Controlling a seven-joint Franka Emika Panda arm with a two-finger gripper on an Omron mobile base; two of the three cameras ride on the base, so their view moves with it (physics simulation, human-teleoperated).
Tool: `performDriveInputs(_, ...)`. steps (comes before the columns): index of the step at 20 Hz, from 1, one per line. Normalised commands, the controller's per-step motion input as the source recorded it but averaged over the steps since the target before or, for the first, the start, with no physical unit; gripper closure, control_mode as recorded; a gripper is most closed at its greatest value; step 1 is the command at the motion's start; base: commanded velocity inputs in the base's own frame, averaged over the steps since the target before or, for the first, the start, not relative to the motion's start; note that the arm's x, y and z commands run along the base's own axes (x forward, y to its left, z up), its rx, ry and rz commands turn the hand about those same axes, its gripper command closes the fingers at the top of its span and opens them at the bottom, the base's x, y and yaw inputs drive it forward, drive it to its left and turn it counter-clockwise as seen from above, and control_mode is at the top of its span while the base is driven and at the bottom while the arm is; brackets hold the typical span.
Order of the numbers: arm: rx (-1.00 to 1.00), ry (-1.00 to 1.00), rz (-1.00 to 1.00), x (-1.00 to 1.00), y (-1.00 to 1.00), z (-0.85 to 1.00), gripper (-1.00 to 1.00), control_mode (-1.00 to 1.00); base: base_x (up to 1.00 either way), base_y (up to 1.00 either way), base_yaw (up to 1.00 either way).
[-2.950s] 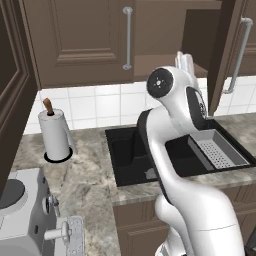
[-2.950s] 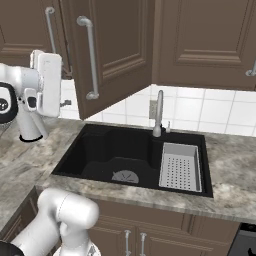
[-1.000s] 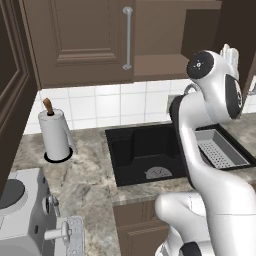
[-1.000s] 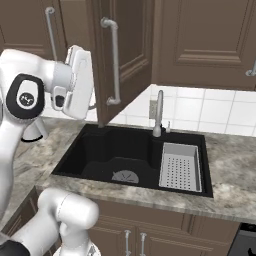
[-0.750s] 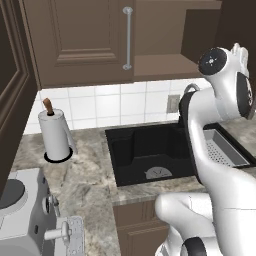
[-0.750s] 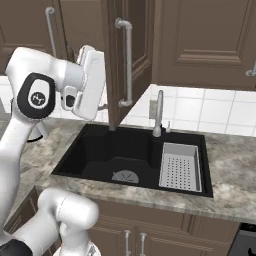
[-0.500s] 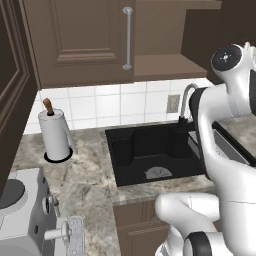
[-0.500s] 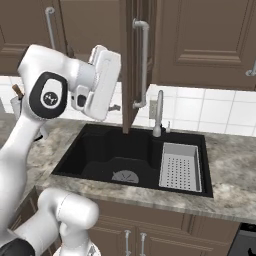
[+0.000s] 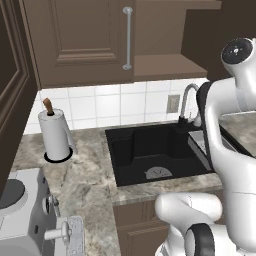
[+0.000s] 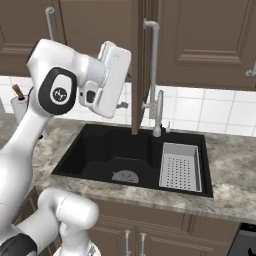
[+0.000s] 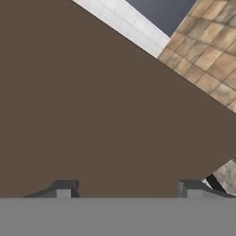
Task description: Open the cabinet, pick the kettle from the cabinet, and place it in the sink.
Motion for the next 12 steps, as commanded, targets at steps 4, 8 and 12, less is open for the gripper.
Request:
performDriveInputs(4,0.0,0.0,0.0,-0.03,-0.09,-0.01,-1.0,-1.0,0.0,0.0,0.0)
performDriveInputs(8,0.0,0.0,0.0,-0.11,0.12,-0.04,-1.0,-1.0,0.0,0.0,0.0)
performDriveInputs(12,-0.01,0.0,0.03,-0.08,0.31,-0.01,-1.0,-1.0,0.0,0.0,0.0)
